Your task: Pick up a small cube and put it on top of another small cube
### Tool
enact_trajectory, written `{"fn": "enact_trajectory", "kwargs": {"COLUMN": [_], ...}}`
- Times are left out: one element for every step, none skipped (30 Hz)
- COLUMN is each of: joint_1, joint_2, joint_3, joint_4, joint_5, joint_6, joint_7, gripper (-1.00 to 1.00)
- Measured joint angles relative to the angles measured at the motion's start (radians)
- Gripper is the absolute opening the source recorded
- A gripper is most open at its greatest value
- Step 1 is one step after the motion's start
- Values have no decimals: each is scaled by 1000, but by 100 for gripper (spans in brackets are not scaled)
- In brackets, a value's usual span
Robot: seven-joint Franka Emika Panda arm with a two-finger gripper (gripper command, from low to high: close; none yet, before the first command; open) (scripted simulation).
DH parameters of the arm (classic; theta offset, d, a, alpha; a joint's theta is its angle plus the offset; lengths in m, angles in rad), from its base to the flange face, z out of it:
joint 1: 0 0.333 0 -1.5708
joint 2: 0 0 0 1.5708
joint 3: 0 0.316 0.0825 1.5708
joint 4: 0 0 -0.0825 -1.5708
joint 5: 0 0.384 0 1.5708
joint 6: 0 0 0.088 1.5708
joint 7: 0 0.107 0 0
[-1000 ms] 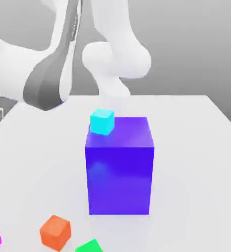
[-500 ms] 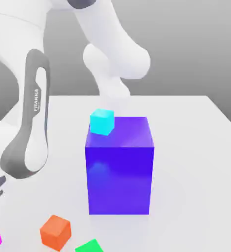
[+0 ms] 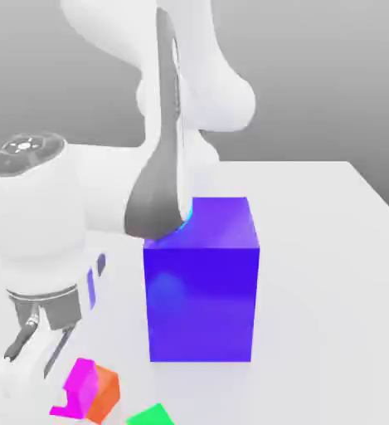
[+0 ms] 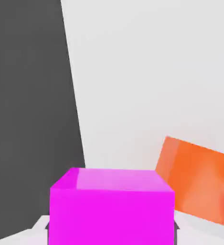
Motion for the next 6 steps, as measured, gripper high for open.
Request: {"fn": "enact_trajectory", "kwargs": {"joint_1": [21, 30, 40, 40, 40, 40], "joint_2": [25, 57, 83, 83, 83, 83], "joint_3": [-3, -4, -11, -11, -11, -11], "joint_4": [-2, -2, -1, -1, -1, -1], "joint_5": [-16, -39, -53, -53, -53, -53], "joint_6": [26, 54, 78, 78, 78, 78], "joint_7": [18, 38, 49, 49, 49, 49], "gripper": [-100, -100, 100, 100, 100, 100]}}
